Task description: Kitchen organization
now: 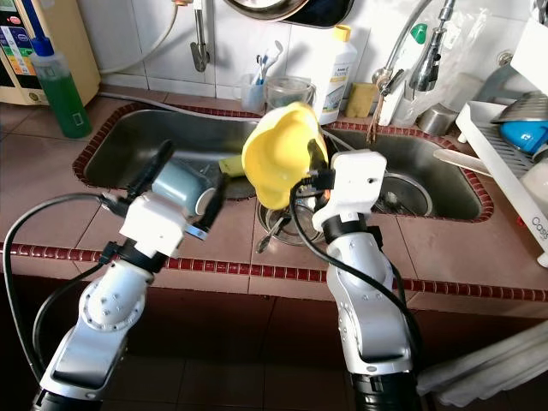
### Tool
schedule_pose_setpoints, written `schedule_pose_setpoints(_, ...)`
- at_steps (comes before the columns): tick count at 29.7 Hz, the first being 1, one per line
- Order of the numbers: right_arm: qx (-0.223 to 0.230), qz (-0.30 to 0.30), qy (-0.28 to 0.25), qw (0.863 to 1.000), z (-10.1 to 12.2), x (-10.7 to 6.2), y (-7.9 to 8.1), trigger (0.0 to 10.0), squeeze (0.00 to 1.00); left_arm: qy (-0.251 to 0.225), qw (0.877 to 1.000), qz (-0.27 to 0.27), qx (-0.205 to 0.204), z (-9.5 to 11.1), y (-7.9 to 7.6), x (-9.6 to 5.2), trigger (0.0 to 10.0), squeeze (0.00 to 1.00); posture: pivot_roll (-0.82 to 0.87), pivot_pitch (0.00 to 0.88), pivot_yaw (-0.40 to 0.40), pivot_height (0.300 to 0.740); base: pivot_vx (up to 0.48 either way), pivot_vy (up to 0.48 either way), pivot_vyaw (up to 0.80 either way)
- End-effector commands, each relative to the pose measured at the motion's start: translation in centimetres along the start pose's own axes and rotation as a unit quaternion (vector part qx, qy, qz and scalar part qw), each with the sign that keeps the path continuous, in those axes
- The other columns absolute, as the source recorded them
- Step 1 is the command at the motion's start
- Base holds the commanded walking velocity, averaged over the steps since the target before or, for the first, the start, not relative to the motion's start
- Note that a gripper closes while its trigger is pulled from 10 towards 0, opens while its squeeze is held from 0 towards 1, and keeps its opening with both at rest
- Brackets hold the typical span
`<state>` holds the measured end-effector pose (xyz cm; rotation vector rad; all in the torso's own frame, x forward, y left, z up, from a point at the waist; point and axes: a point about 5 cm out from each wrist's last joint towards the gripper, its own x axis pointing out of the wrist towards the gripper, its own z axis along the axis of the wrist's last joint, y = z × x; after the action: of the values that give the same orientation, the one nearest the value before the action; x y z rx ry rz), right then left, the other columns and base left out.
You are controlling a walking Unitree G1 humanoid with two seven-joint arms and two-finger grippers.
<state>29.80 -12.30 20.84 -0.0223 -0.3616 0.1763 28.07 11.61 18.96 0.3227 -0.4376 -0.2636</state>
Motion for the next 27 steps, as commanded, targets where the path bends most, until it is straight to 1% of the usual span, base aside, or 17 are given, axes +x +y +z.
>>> schedule_pose_setpoints(1, -0.012, 0.007, -0.001, 1.000, -0.1, -0.2, -0.4, 10.0, 0.00, 0.041, 0.998, 0.026, -0.048, -0.9, 1.3, 0.4, 10.0, 0.00, -0.10, 0.040, -0.079, 0.740, 0.000, 0.000, 0.00)
schedule_pose_setpoints(2, -0.018, 0.006, 0.003, 1.000, -0.2, -0.4, -0.6, 10.0, 0.00, 0.059, 0.995, 0.038, -0.073, -1.3, 2.0, 0.6, 10.0, 0.00, -0.10, 0.042, -0.079, 0.740, 0.000, 0.000, 0.00)
schedule_pose_setpoints(3, -0.022, 0.006, 0.003, 1.000, -0.3, -0.5, -0.7, 10.0, 0.00, 0.062, 0.995, 0.041, -0.074, -1.3, 2.1, 0.6, 10.0, 0.00, -0.10, 0.042, -0.079, 0.740, 0.000, 0.000, 0.00)
schedule_pose_setpoints(5, -0.013, 0.011, 0.008, 1.000, -0.4, -0.8, -0.6, 10.0, 0.00, 0.064, 0.994, 0.045, -0.078, -1.3, 2.5, 0.6, 10.0, 0.00, -0.10, 0.042, -0.075, 0.740, 0.000, 0.000, 0.00)
schedule_pose_setpoints(8, -0.019, 0.014, 0.002, 1.000, -0.4, -1.1, -0.5, 10.0, 0.00, 0.067, 0.993, 0.040, -0.092, -1.1, 2.7, 0.6, 10.0, 0.00, -0.10, 0.039, -0.075, 0.740, 0.000, 0.000, 0.00)
schedule_pose_setpoints(9, -0.012, 0.020, -0.010, 1.000, -0.5, -1.5, -0.2, 10.0, 0.00, 0.070, 0.991, 0.036, -0.109, -1.2, 2.6, 0.3, 10.0, 0.00, -0.10, 0.038, -0.074, 0.740, 0.000, 0.000, 0.00)
schedule_pose_setpoints(11, -0.009, 0.022, -0.015, 1.000, -0.5, -1.7, -0.2, 10.0, 0.00, 0.072, 0.990, 0.034, -0.117, -1.3, 2.6, 0.2, 10.0, 0.00, -0.10, 0.038, -0.074, 0.740, 0.000, 0.000, 0.00)
schedule_pose_setpoints(12, -0.025, 0.032, -0.030, 0.999, -0.9, -2.3, 0.0, 10.0, 0.00, 0.067, 0.986, 0.033, -0.147, -1.5, 2.4, -0.3, 10.0, 0.00, -0.10, 0.032, -0.070, 0.740, 0.000, 0.000, 0.00)
schedule_pose_setpoints(14, -0.032, 0.037, -0.036, 0.998, -1.4, -2.8, 0.1, 10.0, 0.00, 0.064, 0.983, 0.034, -0.170, -1.9, 2.3, -0.7, 10.0, 0.00, -0.10, 0.031, -0.069, 0.740, 0.000, 0.000, 0.00)
schedule_pose_setpoints(15, -0.031, 0.036, -0.038, 0.998, -1.6, -3.0, 0.1, 10.0, 0.00, 0.060, 0.982, 0.037, -0.174, -2.0, 2.4, -0.9, 10.0, 0.00, -0.10, 0.028, -0.068, 0.740, 0.000, 0.000, 0.00)
schedule_pose_setpoints(17, -0.026, 0.036, -0.040, 0.998, -1.9, -3.3, 0.0, 10.0, 0.00, 0.055, 0.983, 0.042, -0.170, -2.1, 2.6, -1.3, 10.0, 0.00, -0.10, 0.021, -0.067, 0.740, 0.000, 0.000, 0.00)
schedule_pose_setpoints(18, -0.028, 0.038, -0.041, 0.998, -2.0, -3.5, 0.0, 10.0, 0.00, 0.056, 0.981, 0.041, -0.182, -2.3, 2.6, -1.4, 10.0, 0.00, -0.10, 0.021, -0.067, 0.740, 0.000, 0.000, 0.00)
schedule_pose_setpoints(21, -0.034, 0.042, -0.035, 0.998, -2.8, -3.9, -0.2, 10.0, 0.00, 0.065, 0.984, 0.047, -0.158, -3.2, 2.7, -2.1, 10.0, 0.00, -0.09, 0.011, -0.069, 0.740, 0.000, 0.000, 0.00)
schedule_pose_setpoints(22, -0.034, 0.042, -0.033, 0.998, -3.2, -4.1, -0.2, 10.0, 0.00, 0.069, 0.983, 0.054, -0.158, -3.8, 2.7, -2.3, 10.0, 0.00, -0.09, 0.006, -0.068, 0.740, 0.000, 0.000, 0.00)
schedule_pose_setpoints(24, -0.034, 0.042, -0.033, 0.998, -3.4, -4.2, -0.2, 10.0, 0.00, 0.070, 0.983, 0.056, -0.162, -4.0, 2.6, -2.4, 10.0, 0.00, -0.09, 0.000, -0.067, 0.740, 0.000, 0.000, 0.00)
schedule_pose_setpoints(25, -0.044, 0.042, -0.033, 0.998, -4.0, -4.3, -0.3, 10.0, 0.00, 0.069, 0.984, 0.063, -0.151, -4.5, 2.5, -2.7, 10.0, 0.00, -0.09, 0.000, -0.066, 0.740, 0.000, 0.000, 0.00)
schedule_pose_setpoints(27, -0.047, 0.042, -0.034, 0.997, -4.2, -4.4, -0.3, 10.0, 0.00, 0.068, 0.985, 0.064, -0.147, -4.6, 2.5, -2.7, 10.0, 0.00, -0.09, 0.000, -0.066, 0.740, 0.000, 0.000, 0.00)
